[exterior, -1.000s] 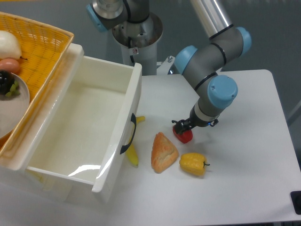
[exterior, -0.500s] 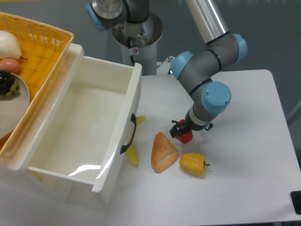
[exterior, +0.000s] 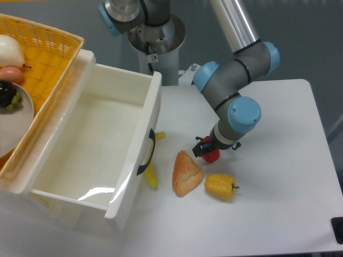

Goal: Pick up the red pepper
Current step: 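Close the gripper around the red bell pepper, then lift the held red pepper up off the table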

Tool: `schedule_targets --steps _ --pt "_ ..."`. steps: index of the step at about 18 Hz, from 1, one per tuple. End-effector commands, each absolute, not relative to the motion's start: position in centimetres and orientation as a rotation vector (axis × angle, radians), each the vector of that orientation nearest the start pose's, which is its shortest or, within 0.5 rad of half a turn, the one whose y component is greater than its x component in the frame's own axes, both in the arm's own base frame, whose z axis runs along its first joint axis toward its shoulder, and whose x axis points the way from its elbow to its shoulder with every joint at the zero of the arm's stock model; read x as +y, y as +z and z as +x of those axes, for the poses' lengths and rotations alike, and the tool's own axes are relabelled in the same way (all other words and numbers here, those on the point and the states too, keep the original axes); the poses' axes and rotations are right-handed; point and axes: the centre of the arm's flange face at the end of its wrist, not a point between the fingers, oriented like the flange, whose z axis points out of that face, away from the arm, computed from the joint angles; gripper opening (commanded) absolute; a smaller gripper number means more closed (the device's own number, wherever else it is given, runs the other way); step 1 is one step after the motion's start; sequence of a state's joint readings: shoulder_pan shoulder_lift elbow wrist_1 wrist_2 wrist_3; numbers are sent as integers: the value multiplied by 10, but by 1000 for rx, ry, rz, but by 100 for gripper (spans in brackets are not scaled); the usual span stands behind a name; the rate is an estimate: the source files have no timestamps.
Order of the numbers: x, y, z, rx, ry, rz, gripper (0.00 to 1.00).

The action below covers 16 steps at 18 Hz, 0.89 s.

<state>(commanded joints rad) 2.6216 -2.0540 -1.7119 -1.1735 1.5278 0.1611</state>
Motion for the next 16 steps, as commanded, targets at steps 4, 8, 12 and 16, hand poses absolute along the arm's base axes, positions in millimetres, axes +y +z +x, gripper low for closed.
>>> schedule_targets --steps 4,8,12,16 --pt "412 186 -443 -1427 -280 -2973 84" --pt "416 185 -440 -1415 -285 -2976 67" --pt "418 190 -443 -1402 -277 -2972 47" --pt "419 205 -454 -1346 -248 -2961 34"
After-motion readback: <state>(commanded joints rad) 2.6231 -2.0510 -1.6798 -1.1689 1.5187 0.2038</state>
